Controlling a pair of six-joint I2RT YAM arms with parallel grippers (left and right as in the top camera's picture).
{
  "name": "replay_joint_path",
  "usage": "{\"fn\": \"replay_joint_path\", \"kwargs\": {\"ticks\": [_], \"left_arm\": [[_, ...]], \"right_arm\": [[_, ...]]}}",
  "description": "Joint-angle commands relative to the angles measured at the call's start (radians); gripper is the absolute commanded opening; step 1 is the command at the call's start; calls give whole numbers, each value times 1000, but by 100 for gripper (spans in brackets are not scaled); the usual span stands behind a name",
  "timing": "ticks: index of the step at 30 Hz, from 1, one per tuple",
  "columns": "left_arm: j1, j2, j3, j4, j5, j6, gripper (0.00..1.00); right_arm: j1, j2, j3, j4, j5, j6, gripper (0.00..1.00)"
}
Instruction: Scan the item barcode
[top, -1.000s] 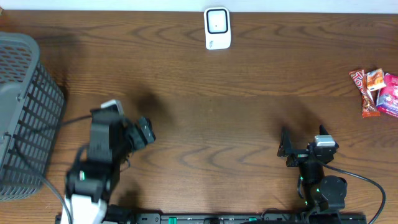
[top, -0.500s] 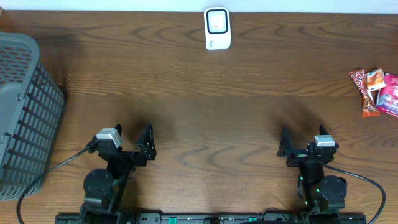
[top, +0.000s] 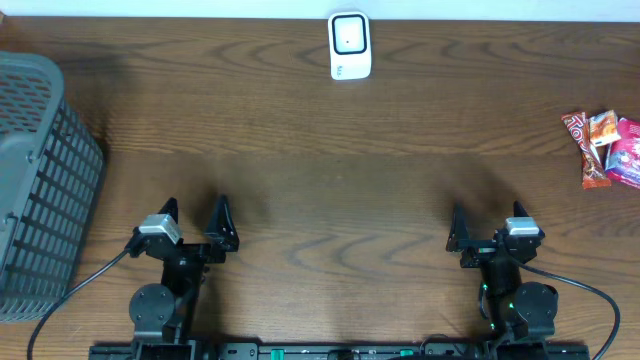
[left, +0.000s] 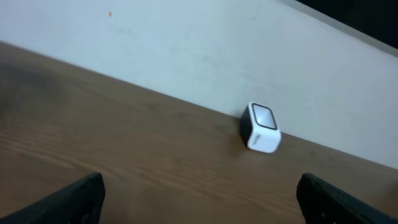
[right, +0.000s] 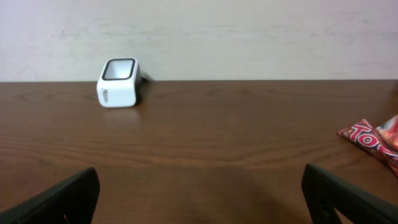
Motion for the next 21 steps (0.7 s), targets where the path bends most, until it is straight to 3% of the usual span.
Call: {"fn": "replay_joint_path", "kwargs": {"ticks": [1, 9, 15, 21], "left_arm": [[12, -30, -46, 40, 39, 124, 98], [80, -30, -46, 21, 51, 241, 98], [131, -30, -46, -121, 50, 322, 98], [131, -30, -46, -118, 47, 406, 98]], "right_arm": [[-6, -7, -2, -5, -5, 14, 99], [-6, -7, -2, -5, -5, 14, 99], [-6, -7, -2, -5, -5, 14, 99], [-6, -7, -2, -5, -5, 14, 99]]}}
